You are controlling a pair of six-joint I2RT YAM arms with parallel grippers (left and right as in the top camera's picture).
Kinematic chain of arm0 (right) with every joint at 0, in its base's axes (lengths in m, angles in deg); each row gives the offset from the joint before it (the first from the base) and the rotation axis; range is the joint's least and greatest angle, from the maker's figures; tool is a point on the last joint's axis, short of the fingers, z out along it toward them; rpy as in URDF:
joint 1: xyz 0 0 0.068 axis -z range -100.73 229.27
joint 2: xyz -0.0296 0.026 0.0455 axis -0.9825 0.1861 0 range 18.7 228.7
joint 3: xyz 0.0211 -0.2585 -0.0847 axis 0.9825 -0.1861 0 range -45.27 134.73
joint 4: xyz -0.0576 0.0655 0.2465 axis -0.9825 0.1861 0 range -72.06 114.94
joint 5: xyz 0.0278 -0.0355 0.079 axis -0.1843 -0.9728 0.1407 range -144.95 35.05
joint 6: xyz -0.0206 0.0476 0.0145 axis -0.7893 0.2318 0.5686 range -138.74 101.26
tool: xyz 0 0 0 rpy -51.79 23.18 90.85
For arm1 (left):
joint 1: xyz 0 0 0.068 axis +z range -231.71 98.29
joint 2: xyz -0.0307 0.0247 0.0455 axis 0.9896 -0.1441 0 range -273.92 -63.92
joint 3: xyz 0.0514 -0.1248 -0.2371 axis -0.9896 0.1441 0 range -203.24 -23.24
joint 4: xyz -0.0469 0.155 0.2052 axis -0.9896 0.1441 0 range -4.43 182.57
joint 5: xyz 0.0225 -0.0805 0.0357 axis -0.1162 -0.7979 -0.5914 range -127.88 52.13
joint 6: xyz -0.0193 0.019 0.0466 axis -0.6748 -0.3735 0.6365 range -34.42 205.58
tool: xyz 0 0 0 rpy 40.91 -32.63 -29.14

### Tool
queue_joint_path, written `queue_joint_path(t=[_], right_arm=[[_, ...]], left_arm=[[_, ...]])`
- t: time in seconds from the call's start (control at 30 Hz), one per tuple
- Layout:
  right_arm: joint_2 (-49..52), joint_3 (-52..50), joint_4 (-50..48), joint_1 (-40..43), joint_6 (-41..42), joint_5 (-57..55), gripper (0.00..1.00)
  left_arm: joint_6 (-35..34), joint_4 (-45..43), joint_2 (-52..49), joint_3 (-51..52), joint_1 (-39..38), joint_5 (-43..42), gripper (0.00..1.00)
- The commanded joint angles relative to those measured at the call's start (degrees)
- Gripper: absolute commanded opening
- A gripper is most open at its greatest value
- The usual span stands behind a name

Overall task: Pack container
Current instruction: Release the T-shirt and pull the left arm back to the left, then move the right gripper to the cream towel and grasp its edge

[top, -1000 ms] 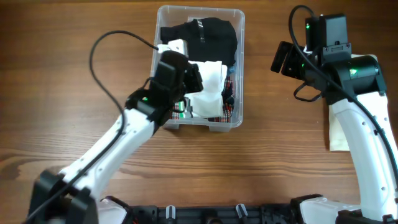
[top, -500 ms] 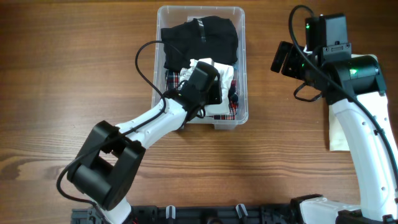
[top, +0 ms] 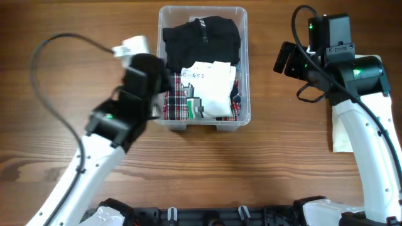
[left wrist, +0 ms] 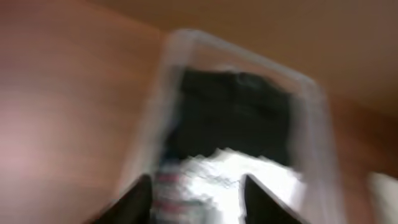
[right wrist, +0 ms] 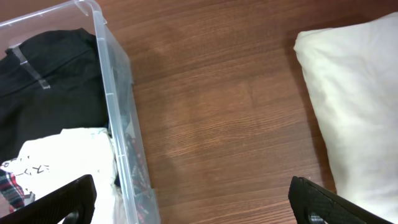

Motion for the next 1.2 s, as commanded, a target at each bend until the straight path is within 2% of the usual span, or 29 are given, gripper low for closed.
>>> queue_joint_path(t=[0.0, 0.13, 0.3, 0.53, 0.63, 0.67, 0.8, 1.0, 1.17], right_arm=[[0.37, 0.09, 0.00, 0.07, -0.35, -0.15, 1.00], [0.37, 0.09, 0.02, 0.07, -0.35, -0.15, 1.00], [0.37, 0.09, 0.00, 0.07, -0.33, -0.15, 1.00], [0.37, 0.07, -0.79, 0.07, -0.44, -2.08, 1.00], [0.28, 0.04, 1.46, 0.68, -7.87, -7.67, 1.00], [0.31, 0.04, 2.49, 1.86, -7.80, -8.61, 1.00], [0.37, 0.02, 7.50, 17.22, -7.93, -6.10, 1.00], [1.40, 0.00, 4.55, 46.38, -7.89, 7.43, 1.00], [6.54, -1.53, 1.88, 56.37, -9.33, 9.29, 1.00]], left_arm=[[0.13, 7.06, 0.07, 0.33, 11.21, 7.10, 0.98], [0.13, 11.85, -0.81, 0.35, 21.53, 7.10, 1.00], [0.13, 11.85, -0.94, 0.35, 27.19, 7.10, 1.00], [0.13, 11.85, -0.94, 0.35, 27.89, 7.08, 1.00], [0.13, 11.85, -0.94, 0.35, 27.89, 7.08, 1.00], [0.13, 11.85, -0.94, 0.35, 27.89, 7.10, 1.00], [0.13, 11.85, -0.94, 0.35, 27.89, 7.10, 1.00], [0.13, 11.85, -0.94, 0.35, 27.89, 7.08, 1.00], [0.13, 11.85, -0.94, 0.35, 27.89, 7.10, 1.00]])
